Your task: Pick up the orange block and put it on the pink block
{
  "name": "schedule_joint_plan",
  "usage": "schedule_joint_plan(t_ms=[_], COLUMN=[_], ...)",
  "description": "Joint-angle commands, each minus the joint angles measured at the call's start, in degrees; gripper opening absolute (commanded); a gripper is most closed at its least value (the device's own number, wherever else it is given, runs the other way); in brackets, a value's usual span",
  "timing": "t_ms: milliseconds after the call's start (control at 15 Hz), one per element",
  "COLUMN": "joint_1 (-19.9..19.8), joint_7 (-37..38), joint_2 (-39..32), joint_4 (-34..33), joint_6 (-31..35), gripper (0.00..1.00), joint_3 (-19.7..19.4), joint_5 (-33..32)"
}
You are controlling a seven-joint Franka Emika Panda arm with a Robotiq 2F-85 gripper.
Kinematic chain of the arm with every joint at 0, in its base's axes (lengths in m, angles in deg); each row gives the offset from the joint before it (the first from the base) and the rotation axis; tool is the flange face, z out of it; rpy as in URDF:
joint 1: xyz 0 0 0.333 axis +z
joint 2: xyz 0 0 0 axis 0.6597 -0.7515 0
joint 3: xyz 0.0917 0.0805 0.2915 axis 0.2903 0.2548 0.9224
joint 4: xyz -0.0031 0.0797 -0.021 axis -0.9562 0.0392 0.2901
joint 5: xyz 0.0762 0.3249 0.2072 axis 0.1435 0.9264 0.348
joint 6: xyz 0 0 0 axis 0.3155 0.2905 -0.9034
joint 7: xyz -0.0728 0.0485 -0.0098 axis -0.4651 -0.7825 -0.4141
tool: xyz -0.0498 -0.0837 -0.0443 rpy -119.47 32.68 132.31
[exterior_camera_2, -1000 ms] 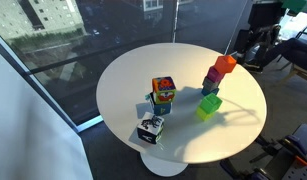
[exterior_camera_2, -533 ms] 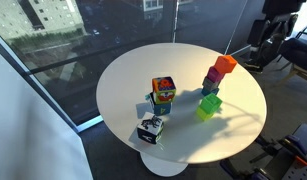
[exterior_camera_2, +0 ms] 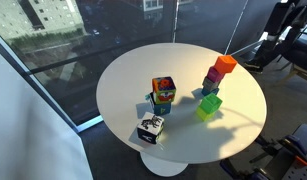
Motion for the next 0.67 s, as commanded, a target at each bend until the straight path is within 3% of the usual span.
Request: schedule_joint_plan(t_ms=[0,600], joint_1=[0.17,0.28], joint_7=[-1.65,-4.6], joint_2=[5.66,14.91], joint_4=[2.54,6.45], joint_6=[0.92,5.2], gripper=[1.0,1.0], joint_3=[-0.18,-0.74], joint_5=[-0.52,-0.06])
